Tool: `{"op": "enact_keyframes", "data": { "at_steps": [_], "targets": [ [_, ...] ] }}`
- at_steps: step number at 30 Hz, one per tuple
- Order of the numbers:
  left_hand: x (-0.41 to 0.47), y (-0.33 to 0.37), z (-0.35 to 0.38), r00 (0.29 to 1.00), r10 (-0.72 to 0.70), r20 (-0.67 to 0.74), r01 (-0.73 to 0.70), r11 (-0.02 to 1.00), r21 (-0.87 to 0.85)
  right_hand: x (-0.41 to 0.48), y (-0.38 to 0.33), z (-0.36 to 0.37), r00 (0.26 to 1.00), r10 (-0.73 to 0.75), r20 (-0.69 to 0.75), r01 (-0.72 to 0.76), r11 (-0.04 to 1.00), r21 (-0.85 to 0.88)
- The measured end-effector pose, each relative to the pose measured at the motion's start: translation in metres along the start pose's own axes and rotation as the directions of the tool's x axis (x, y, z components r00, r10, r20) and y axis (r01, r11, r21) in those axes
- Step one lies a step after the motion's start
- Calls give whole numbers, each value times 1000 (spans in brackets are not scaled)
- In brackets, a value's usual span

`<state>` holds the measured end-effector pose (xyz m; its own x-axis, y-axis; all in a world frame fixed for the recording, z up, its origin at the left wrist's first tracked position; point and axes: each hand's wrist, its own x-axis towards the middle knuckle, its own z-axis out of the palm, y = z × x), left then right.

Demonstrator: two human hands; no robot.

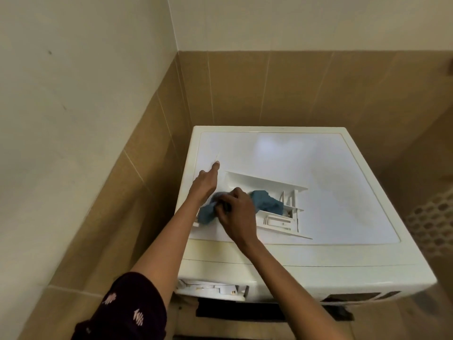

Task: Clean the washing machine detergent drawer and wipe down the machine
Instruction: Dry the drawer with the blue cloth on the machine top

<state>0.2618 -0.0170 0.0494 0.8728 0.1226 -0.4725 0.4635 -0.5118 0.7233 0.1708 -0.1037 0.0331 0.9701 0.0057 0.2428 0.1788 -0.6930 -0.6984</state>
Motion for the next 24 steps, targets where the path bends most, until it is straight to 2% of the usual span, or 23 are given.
{"op": "enact_keyframes", "data": {
  "at_steps": [4,7,10,13,15,18,21,24],
  "targets": [
    [0,0,-2,1000,2,18,-2,1000,-2,-19,41,-28,997,-82,-1,80,971,-227],
    [0,-1,-2,1000,2,18,-2,1000,7,-26,60,-56,998,-44,34,53,942,-332],
    [1,0,-1,1000,-3,4,3,1000,21,-26,44,-48,998,-37,52,53,938,-343],
    [-1,2,1,1000,-5,-19,6,999,38,-16,18,-24,984,-99,148,140,944,-300],
    [0,2,0,1000,-1,-15,2,999,47,-8,15,-22,979,-91,184,148,935,-324],
    [-1,1,-2,1000,-6,6,5,998,61,-12,36,-43,980,-151,129,191,897,-398],
    [-2,1,-2,1000,-9,5,9,997,83,-19,53,-67,993,-75,94,111,873,-475],
    [-3,3,-2,1000,-4,-6,5,994,113,-22,46,-55,993,-68,99,106,888,-448]
  ]
}}
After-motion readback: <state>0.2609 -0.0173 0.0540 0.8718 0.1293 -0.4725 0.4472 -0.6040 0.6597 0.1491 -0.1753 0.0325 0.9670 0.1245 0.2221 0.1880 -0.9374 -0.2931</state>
